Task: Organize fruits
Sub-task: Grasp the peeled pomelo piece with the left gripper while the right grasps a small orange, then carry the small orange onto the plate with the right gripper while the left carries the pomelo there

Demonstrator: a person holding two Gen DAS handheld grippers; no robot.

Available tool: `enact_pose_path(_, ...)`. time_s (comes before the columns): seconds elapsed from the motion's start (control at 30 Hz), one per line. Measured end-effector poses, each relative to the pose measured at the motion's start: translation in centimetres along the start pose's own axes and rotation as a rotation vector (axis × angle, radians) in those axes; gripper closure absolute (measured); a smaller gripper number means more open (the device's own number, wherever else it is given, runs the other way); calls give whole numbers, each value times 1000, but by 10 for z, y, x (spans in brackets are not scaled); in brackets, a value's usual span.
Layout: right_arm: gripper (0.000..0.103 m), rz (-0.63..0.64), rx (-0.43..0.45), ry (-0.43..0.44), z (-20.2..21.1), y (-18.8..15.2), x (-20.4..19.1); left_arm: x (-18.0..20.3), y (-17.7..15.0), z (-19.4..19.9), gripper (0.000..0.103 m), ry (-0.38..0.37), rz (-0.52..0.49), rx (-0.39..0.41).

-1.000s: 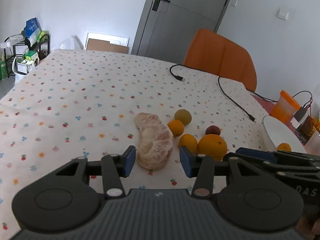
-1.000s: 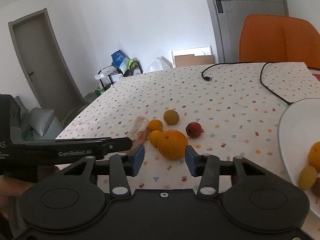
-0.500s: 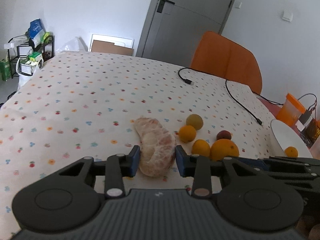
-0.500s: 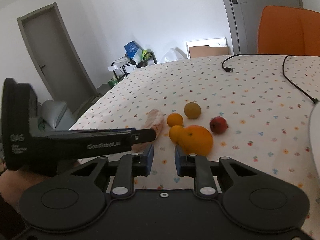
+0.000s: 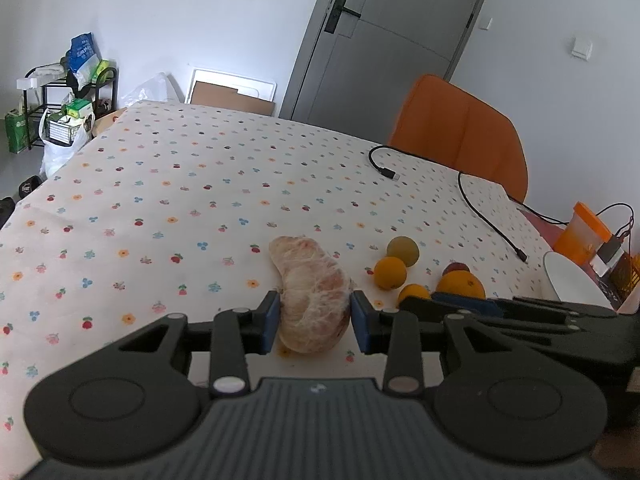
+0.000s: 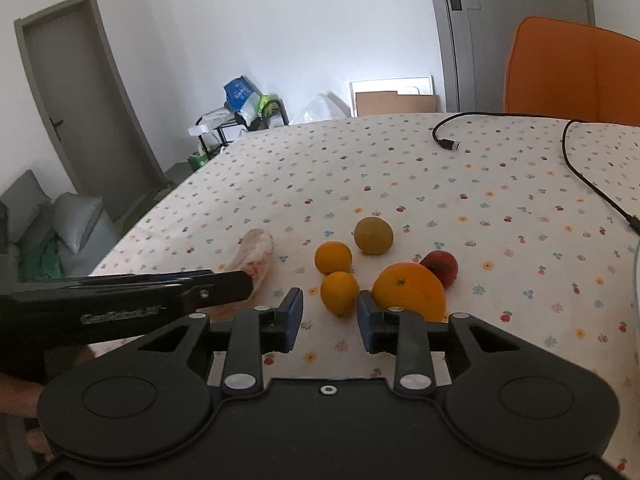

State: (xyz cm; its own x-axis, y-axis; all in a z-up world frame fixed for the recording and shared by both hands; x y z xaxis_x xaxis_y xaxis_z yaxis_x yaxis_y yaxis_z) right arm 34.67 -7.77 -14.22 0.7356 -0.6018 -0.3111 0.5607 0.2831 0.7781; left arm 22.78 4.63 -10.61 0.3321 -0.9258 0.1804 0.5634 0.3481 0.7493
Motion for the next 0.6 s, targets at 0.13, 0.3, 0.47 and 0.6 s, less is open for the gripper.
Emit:
enact_pose_path(0.13,78,34,-1,-18,-7,2,-2,3,0,3,67,-4,-4,8)
enact_pose_path(0.3,83,29,0,-13,-3,0,-2,10,2,12,67,-11,-13,32)
enact_pose_path(0.47,83,26,39,2,20,2,-4,26,5,23,67,-23,-25,63)
enact_pose_path(0.6,82,26,71,9,43,1,-2,41,4,28,67,-40,-37,76)
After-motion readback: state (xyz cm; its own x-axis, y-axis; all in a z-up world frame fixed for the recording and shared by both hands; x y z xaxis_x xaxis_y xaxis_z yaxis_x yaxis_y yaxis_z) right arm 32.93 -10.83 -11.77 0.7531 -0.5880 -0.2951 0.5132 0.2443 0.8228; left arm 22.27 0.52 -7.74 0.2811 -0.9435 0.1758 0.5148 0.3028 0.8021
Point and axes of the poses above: each gripper's, at about its wrist camera, not at the fingertips, and z roughly against the way its jaws point, x to its right, y to its top, the point moved 7 cm from there along -z, roughly the way its jaws point, and after that the axes turned 11 degrees about y, right-handed, at the moved point
